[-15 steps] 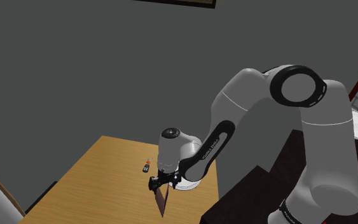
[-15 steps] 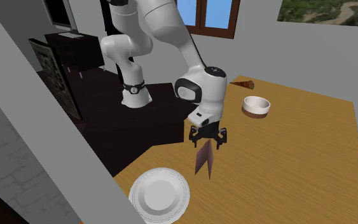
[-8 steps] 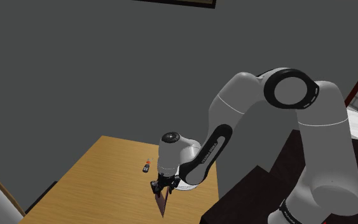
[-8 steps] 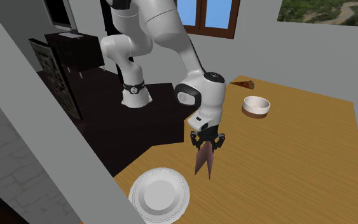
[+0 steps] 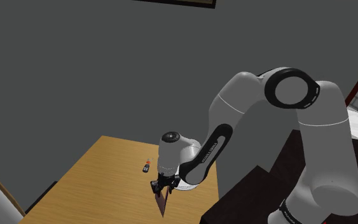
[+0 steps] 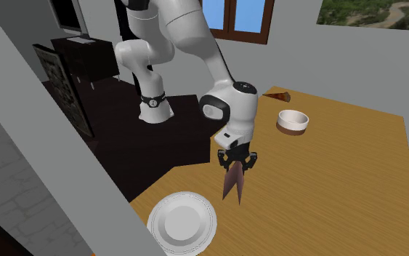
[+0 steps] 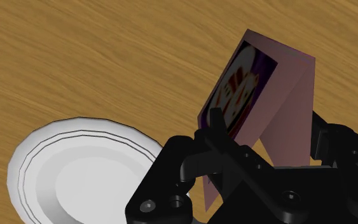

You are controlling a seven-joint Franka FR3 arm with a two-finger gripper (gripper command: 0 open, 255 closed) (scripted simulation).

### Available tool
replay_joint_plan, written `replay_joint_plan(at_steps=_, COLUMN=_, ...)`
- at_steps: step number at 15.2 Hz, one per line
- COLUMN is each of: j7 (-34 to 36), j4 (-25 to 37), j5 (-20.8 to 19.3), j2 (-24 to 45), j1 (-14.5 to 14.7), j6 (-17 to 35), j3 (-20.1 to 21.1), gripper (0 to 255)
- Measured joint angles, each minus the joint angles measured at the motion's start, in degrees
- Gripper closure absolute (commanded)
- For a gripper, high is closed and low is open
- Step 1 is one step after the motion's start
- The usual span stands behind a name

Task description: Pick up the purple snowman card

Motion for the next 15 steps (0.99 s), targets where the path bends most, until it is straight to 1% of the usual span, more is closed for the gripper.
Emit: replay_joint_plan(at_steps=15, j7=-5.6, j4=-2.0, j5=7.7, j2=-10.3, j1=-5.1, j6=-7.9, j3=6.7, gripper=255)
